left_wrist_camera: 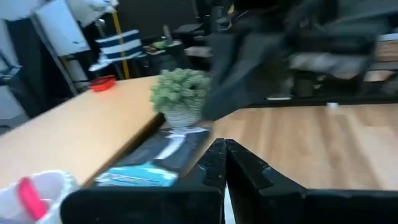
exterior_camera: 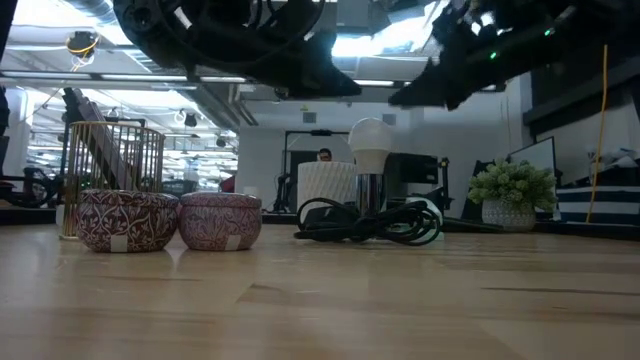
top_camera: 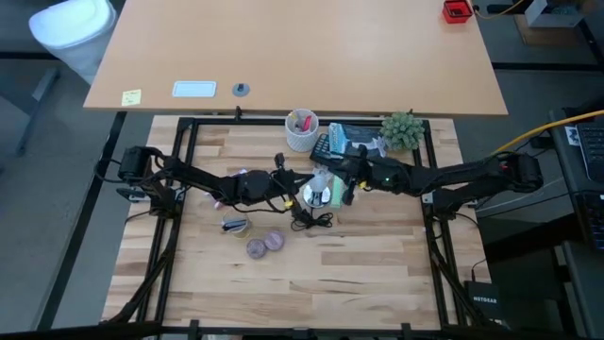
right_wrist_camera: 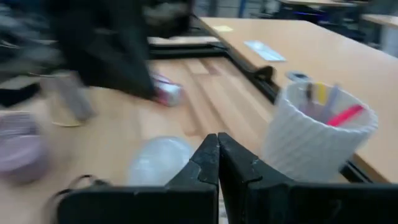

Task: Screw lightbulb
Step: Remove the white lightbulb from the silver lamp

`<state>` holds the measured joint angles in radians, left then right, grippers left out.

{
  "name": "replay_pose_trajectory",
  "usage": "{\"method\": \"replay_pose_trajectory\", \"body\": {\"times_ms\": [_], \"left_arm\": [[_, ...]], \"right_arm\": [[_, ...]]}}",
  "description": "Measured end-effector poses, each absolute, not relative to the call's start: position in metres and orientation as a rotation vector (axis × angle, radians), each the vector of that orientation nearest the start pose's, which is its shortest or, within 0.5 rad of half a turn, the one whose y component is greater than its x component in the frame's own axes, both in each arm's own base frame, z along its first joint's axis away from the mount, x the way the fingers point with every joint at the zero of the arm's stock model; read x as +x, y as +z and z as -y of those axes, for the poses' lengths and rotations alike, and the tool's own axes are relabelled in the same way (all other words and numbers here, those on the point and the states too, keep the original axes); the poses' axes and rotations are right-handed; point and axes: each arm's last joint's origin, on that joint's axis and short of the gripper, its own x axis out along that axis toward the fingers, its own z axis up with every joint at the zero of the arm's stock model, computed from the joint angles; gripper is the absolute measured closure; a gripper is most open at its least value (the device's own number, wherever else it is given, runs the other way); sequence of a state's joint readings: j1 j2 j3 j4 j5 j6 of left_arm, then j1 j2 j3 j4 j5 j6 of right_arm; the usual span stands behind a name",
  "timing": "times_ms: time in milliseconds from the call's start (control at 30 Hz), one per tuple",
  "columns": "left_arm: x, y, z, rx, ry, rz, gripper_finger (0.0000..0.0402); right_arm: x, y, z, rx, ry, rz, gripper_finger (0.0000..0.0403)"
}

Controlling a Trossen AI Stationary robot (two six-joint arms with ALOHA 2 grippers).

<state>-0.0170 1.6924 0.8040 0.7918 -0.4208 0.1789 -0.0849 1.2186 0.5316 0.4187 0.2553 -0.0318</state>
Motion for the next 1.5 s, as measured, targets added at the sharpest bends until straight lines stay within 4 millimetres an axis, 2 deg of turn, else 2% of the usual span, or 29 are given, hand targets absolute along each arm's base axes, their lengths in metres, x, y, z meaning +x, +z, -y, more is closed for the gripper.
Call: {"method": "replay_pose_trajectory", "body": {"times_ms": [133, 267, 367, 500, 633, 800, 1267, 1500], "left_arm": [[0.346, 0.205, -0.018, 0.185, 0.439, -0.128, 0.0402], [0.345, 0.203, -0.037, 0.106, 0.495, -0.133, 0.0401], [0.343, 0.198, -0.048, 0.048, 0.522, -0.173, 0.0401], [0.341, 0.185, -0.054, -0.023, 0.465, -0.267, 0.0401], [0.343, 0.180, -0.049, -0.044, 0.417, -0.288, 0.0401], [0.344, 0.181, -0.041, -0.022, 0.387, -0.285, 0.0401], [0.346, 0.179, -0.018, -0.011, 0.318, -0.306, 0.0401], [0.346, 0.178, -0.006, 0.016, 0.278, -0.313, 0.0401]], "right_arm": [[0.236, 0.227, 0.022, -0.015, -0.143, -0.280, 0.0400], [0.232, 0.227, 0.016, 0.079, 0.029, -0.312, 0.0400], [0.235, 0.219, 0.016, 0.111, 0.043, -0.358, 0.0400], [0.243, 0.203, 0.018, 0.112, 0.004, -0.424, 0.0400], [0.249, 0.189, 0.020, 0.100, -0.068, -0.479, 0.0400], [0.254, 0.183, 0.023, 0.082, -0.146, -0.479, 0.0400], [0.253, 0.182, 0.028, 0.071, -0.306, -0.478, 0.0400], [0.255, 0.186, 0.029, 0.066, -0.332, -0.431, 0.0400]]}}
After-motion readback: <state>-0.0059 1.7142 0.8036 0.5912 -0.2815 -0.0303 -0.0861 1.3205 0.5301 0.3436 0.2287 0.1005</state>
